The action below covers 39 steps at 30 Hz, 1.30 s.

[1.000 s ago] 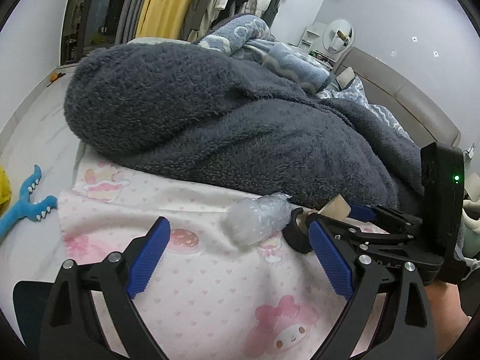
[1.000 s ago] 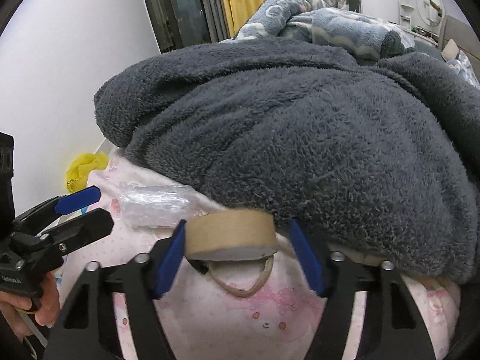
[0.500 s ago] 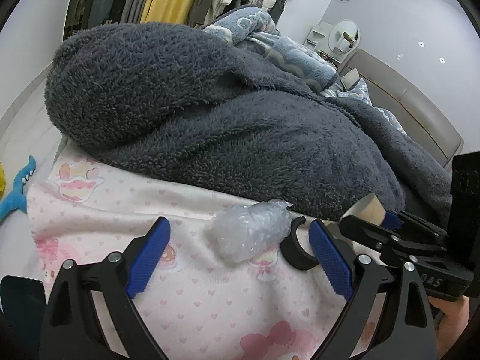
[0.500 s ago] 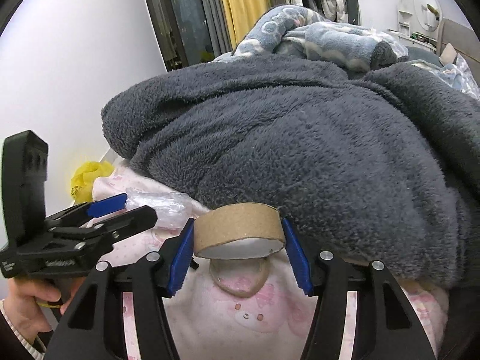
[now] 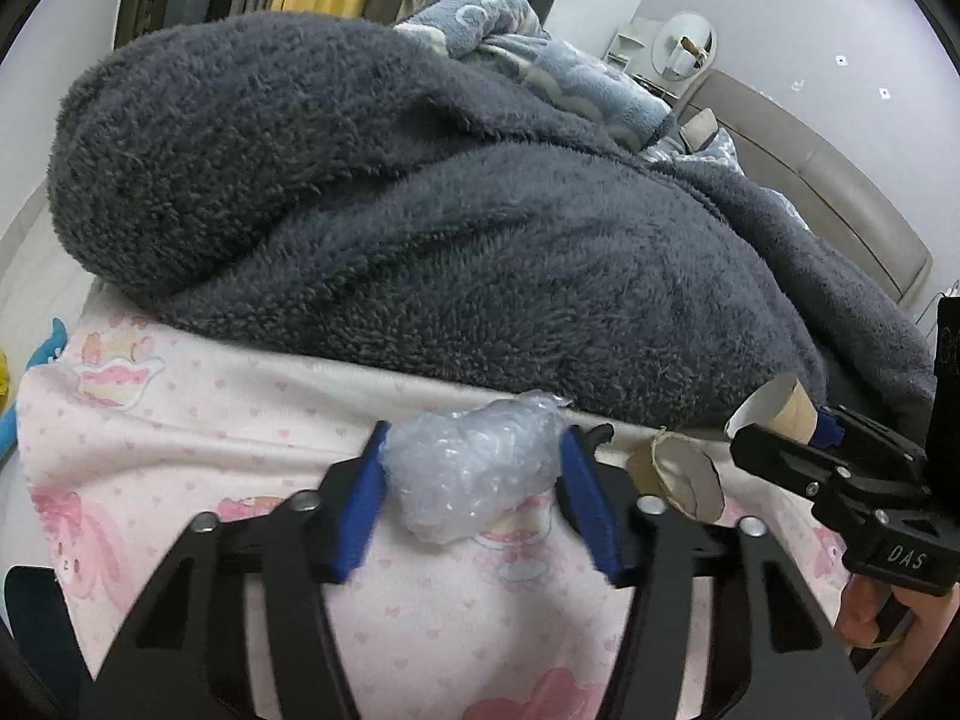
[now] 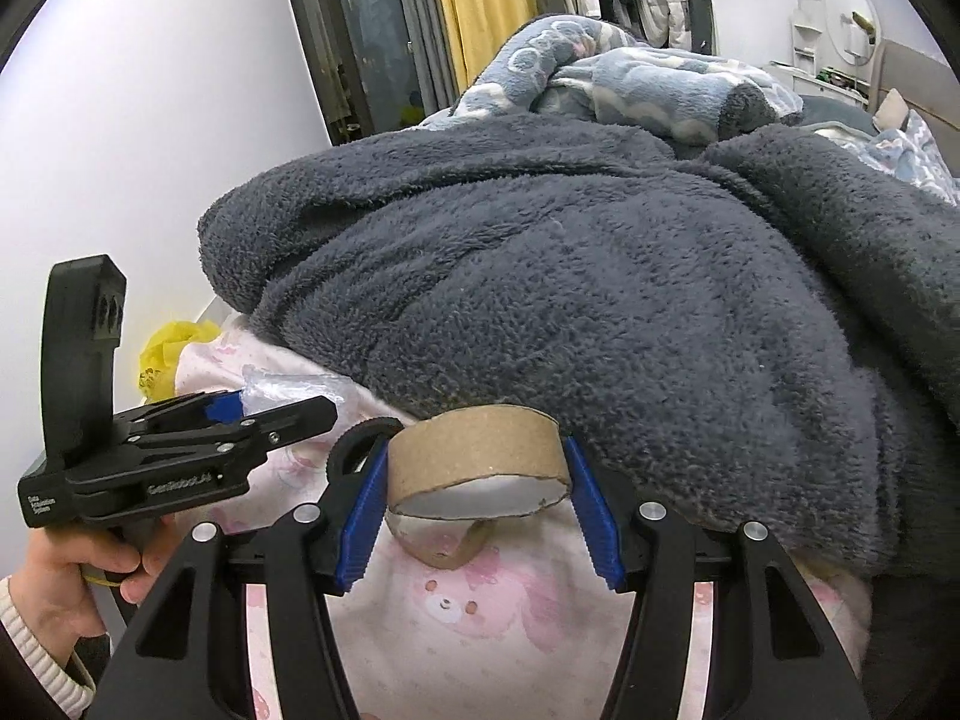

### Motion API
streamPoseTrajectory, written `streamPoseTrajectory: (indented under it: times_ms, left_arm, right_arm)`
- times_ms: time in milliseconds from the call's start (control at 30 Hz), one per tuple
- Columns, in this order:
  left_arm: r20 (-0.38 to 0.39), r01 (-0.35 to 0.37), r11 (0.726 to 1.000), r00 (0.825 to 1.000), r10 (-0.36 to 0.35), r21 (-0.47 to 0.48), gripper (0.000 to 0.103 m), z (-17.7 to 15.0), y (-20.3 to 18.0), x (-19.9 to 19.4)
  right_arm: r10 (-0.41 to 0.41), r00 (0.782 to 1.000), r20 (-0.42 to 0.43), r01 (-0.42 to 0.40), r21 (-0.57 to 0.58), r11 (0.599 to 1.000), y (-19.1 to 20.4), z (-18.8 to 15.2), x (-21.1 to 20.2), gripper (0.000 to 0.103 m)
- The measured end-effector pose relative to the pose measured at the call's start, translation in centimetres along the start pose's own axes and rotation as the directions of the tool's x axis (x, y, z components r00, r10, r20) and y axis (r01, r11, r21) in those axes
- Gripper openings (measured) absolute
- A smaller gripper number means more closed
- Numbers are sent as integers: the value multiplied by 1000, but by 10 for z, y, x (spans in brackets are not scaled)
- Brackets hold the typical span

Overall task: Collect trash
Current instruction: 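Lift the tape roll with the right tool while the left tool carries the bubble wrap to the bin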

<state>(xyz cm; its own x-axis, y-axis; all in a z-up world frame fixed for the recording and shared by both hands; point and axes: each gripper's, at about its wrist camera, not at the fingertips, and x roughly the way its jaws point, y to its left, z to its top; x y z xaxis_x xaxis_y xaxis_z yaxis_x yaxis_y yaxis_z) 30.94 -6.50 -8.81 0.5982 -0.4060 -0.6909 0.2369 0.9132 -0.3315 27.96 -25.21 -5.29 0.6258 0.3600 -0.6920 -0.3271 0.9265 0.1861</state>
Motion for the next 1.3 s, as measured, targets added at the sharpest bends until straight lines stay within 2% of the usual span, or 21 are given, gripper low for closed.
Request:
streamPoseTrajectory:
  times_ms: [200, 500, 767, 1100, 1300]
  left_arm:
    - [25, 2, 1000, 1000, -1, -12, 54, -1, 2, -13]
    - [54, -54, 998, 997, 52, 38, 54, -8, 3, -53]
    - [77, -118, 990, 991, 112, 76, 55, -14, 12, -93]
    - [94, -194, 981, 977, 192, 6, 55, -25, 67, -145]
    - [77, -248, 968, 965, 250, -42, 55, -35, 104, -156]
  right_arm:
    - [-14, 1000, -1, 14, -1, 1000, 0, 2, -7, 58]
    - [15, 1000, 27, -15, 18, 1000, 22, 11, -17, 58]
    - [28, 1000, 12, -29, 37, 999, 46, 10, -19, 58]
    - [74, 997, 21, -74, 5, 997, 105, 15, -21, 58]
    - [106, 994, 19, -106, -28, 994, 143, 20, -17, 58]
